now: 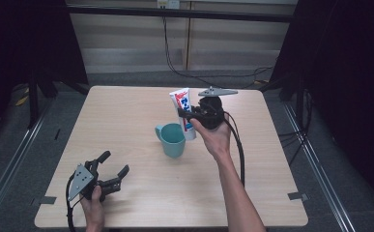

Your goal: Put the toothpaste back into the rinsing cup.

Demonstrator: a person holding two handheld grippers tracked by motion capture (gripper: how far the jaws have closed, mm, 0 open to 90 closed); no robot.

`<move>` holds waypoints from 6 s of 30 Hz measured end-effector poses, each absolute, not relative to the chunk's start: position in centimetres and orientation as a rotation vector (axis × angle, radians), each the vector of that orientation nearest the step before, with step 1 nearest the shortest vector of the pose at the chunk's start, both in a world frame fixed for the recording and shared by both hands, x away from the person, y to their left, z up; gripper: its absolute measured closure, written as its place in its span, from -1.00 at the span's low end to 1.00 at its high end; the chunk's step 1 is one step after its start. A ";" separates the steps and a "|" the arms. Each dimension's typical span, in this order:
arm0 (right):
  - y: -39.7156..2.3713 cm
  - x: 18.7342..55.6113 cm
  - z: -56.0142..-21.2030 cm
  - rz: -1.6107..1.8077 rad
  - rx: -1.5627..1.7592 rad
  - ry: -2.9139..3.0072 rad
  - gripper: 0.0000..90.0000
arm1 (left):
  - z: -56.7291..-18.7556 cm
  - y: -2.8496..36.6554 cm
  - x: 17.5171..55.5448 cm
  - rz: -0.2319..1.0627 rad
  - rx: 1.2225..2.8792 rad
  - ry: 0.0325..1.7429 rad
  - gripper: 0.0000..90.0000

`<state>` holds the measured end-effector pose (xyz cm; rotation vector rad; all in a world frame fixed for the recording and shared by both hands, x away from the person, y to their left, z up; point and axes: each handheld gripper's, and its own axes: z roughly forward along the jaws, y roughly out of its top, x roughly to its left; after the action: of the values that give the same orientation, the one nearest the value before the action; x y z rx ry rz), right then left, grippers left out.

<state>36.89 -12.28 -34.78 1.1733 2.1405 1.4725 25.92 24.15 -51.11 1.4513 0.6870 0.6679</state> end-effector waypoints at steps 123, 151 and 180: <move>-10.0 39.2 -41.2 1.368 1.215 2.266 0.27 | -51.1 24.3 26.0 0.679 1.464 0.679 -0.66; -11.2 37.2 -40.4 1.402 1.181 2.204 -0.11 | -51.1 24.2 26.0 0.673 1.464 0.679 -0.66; -14.5 34.5 -40.8 1.392 1.227 2.118 -0.40 | -51.1 24.2 26.0 0.679 1.462 0.690 -0.66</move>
<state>34.48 -14.48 -40.75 1.2272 2.1178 1.3924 25.96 24.15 -51.08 1.4616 0.6901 0.6786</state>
